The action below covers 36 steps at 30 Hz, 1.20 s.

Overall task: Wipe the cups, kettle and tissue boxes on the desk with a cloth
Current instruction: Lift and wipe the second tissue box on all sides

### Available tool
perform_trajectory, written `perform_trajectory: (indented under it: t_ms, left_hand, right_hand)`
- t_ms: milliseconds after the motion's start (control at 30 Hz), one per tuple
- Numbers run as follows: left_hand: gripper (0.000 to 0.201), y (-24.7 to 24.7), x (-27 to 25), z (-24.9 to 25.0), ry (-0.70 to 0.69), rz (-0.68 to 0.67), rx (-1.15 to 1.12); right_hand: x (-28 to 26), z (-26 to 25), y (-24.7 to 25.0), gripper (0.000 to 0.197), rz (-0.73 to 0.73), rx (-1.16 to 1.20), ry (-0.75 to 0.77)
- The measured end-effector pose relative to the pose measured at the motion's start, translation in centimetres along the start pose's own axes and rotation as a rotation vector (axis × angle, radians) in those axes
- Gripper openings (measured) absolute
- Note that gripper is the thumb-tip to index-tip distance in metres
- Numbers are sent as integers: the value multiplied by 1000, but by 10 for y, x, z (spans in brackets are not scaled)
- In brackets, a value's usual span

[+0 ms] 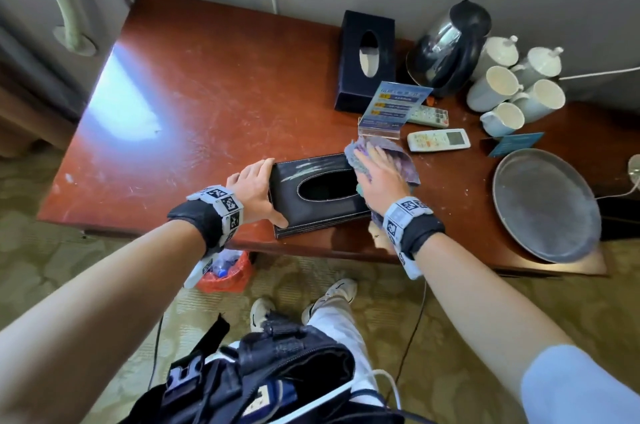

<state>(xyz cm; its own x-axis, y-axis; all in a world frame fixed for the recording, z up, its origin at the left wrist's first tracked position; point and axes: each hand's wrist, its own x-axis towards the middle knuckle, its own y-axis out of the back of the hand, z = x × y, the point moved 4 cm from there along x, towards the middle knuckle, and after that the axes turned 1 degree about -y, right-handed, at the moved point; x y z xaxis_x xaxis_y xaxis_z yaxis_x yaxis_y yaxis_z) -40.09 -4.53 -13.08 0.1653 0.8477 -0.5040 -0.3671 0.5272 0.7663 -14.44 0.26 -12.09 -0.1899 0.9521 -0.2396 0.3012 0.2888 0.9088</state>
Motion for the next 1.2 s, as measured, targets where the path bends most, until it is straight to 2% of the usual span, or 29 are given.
perform_trajectory:
  t_ms: [67, 133, 233, 267, 367, 433, 533, 633, 767, 833, 933, 1033, 1133, 1200]
  left_hand:
    - [134, -1, -1, -1, -1, 6, -15]
    - [134, -2, -3, -2, -2, 13, -34]
    - [135, -3, -3, -2, -9, 6, -40]
    - [135, -4, -3, -2, -9, 3, -47]
    - [135, -4, -2, -2, -10, -5, -67]
    - [134, -3, -3, -1, -11, 2, -66]
    - [134, -2, -4, -1, -9, -3, -60]
    - [134, -1, -4, -1, -4, -6, -55]
    - [133, -2, -4, 1, -3, -6, -71]
    - [134, -2, -3, 1, -3, -14, -71]
    - [134, -1, -3, 1, -7, -20, -61]
    - [132, 1, -5, 1, 3, -25, -49]
    - [131, 1, -6, 0, 12, -19, -34]
    - [132, 2, -7, 0, 15, -20, -23]
  right_hand:
    - [3, 3, 2, 49, 41, 86, -29]
    - [5, 10, 9, 47, 100, 190, -121]
    - [4, 14, 14, 45, 139, 200, -235]
    - [1, 6, 11, 45, 137, 162, -225]
    - [-11, -33, -14, 47, 105, 60, -48]
    - [-17, -42, -21, 48, 61, 43, 19]
    - [-16, -22, 0, 49, 35, -15, -13]
    - [-14, -6, 18, 47, 21, 75, -121]
    - [-4, -16, 8, 46, 62, 102, -211]
    - [6, -32, 1, 45, 61, 128, -190]
    - [23, -67, -11, 44, 22, 143, -54]
    - [24, -89, -24, 44, -68, 36, 56]
    - [13, -74, -24, 48, -78, -67, 97]
    - [13, -46, -13, 47, -27, -62, 40]
